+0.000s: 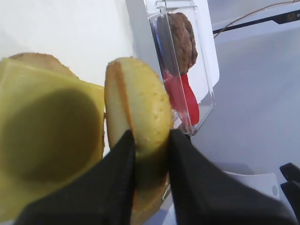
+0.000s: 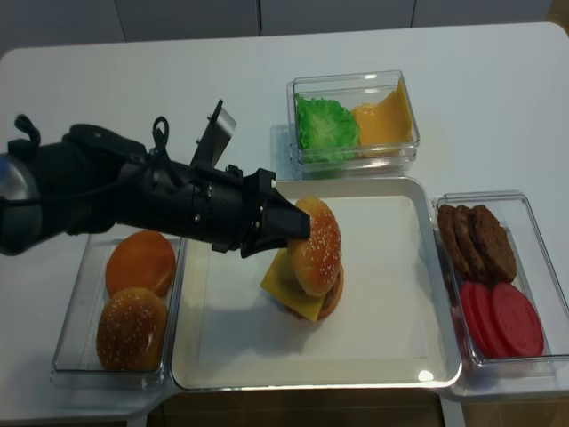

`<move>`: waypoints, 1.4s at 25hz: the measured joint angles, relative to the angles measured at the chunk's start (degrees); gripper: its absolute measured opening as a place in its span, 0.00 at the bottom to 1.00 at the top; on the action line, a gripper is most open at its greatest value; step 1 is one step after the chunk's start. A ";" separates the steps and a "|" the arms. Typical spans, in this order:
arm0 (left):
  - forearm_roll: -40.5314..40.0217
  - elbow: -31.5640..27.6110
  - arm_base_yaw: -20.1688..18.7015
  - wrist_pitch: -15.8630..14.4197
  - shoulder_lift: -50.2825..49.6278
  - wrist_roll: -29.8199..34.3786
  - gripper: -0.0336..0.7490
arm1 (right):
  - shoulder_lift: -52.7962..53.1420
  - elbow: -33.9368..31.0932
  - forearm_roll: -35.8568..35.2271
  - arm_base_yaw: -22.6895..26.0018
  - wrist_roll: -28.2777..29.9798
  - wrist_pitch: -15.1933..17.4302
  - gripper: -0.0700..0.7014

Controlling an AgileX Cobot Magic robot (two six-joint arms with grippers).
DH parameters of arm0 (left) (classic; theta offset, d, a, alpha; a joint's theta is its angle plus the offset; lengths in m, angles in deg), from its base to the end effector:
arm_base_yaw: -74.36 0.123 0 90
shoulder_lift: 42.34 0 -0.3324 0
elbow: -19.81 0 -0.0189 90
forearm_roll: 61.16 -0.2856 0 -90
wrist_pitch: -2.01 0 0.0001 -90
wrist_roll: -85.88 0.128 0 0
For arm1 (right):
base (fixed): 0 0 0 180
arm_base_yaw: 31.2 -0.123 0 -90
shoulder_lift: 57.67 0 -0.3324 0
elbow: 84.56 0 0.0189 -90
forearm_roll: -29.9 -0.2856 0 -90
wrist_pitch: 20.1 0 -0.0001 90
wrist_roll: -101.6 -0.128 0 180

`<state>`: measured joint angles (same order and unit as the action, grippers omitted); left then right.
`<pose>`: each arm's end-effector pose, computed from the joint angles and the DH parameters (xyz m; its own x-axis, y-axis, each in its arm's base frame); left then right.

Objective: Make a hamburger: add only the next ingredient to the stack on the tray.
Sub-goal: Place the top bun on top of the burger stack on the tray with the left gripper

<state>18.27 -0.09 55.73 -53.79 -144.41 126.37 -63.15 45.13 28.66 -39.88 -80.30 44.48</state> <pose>0.3197 -0.2177 0.2583 -0.9614 0.0064 -0.2750 0.2494 0.4418 -0.8618 0.0046 0.0032 0.2662 -0.5064 -0.0344 -0.8616 -0.1462 0.9882 0.0465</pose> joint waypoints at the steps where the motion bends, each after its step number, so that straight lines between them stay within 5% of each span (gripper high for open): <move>1: 0.00 0.00 0.12 0.00 0.00 0.00 0.24 | 0.00 0.00 0.00 0.00 0.00 0.00 0.55; 29: 1.93 -3.02 0.47 2.22 0.00 1.52 0.24 | 0.00 0.00 0.00 0.00 0.00 0.00 0.55; 35: 1.69 -3.02 0.47 3.25 0.00 1.52 0.39 | 0.00 0.00 0.00 0.00 -0.24 0.00 0.55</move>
<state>19.97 -3.11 56.20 -50.54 -144.41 127.88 -63.15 45.13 28.66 -39.88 -80.54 44.48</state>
